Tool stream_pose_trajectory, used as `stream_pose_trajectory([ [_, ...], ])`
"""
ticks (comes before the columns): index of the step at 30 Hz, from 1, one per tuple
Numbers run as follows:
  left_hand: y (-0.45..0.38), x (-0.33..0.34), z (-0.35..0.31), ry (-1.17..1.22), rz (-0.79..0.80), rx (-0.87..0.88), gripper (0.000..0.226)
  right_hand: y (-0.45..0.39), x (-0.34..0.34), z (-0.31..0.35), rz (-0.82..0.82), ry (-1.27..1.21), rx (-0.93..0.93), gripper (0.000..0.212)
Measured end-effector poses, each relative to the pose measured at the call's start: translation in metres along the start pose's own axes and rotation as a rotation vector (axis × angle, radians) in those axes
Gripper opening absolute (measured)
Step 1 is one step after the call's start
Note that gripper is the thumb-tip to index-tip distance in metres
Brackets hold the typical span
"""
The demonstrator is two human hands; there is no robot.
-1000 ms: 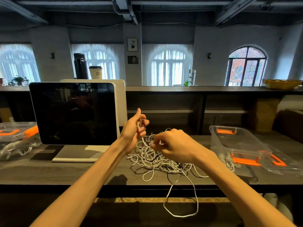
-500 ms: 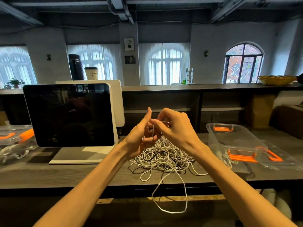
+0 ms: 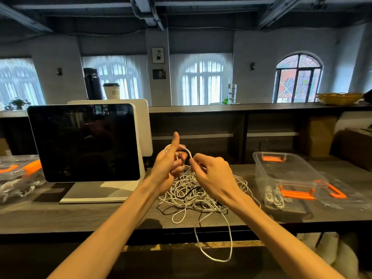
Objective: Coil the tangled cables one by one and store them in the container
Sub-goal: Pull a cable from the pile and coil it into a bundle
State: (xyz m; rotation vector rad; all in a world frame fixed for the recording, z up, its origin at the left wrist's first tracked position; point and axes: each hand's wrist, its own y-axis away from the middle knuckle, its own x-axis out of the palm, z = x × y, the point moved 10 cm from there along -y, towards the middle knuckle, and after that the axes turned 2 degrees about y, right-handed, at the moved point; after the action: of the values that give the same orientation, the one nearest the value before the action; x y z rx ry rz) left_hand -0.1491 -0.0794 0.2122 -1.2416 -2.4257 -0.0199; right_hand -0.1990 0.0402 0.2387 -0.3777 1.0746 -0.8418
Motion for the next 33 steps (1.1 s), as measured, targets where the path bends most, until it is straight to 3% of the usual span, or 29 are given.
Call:
stream_pose_trajectory([
  [6, 0.000, 0.002, 0.008, -0.088, -0.029, -0.013, 0.044, -0.001, 0.021, 0.011, 0.178, 0.199, -0.079, 0.028],
  [10, -0.002, 0.002, 0.005, 0.084, 0.000, 0.007, 0.045, 0.002, 0.034, 0.014, 0.281, 0.245, -0.143, 0.029],
  [15, -0.007, -0.018, -0.011, 0.248, -0.095, 0.011, 0.047, 0.017, 0.042, -0.003, 0.449, -0.012, -0.052, 0.044],
  [19, -0.012, -0.038, -0.024, -0.068, -0.189, 0.091, 0.058, 0.019, 0.025, -0.015, 0.258, -0.036, -0.081, 0.030],
  [22, -0.012, -0.020, -0.022, -0.498, -0.115, 0.128, 0.056, 0.014, 0.014, 0.003, 0.156, 0.081, -0.226, 0.025],
  [24, -0.011, -0.010, -0.013, -0.627, -0.039, 0.092, 0.065, 0.008, 0.009, 0.015, 0.112, 0.099, -0.284, 0.023],
  [28, 0.001, 0.013, 0.013, -0.534, 0.191, -0.093, 0.083, -0.006, -0.008, 0.018, -0.016, 0.013, -0.255, 0.018],
  [33, 0.019, 0.032, 0.027, -0.335, 0.358, -0.226, 0.087, -0.013, -0.017, 0.009, -0.068, -0.188, -0.137, 0.019],
])
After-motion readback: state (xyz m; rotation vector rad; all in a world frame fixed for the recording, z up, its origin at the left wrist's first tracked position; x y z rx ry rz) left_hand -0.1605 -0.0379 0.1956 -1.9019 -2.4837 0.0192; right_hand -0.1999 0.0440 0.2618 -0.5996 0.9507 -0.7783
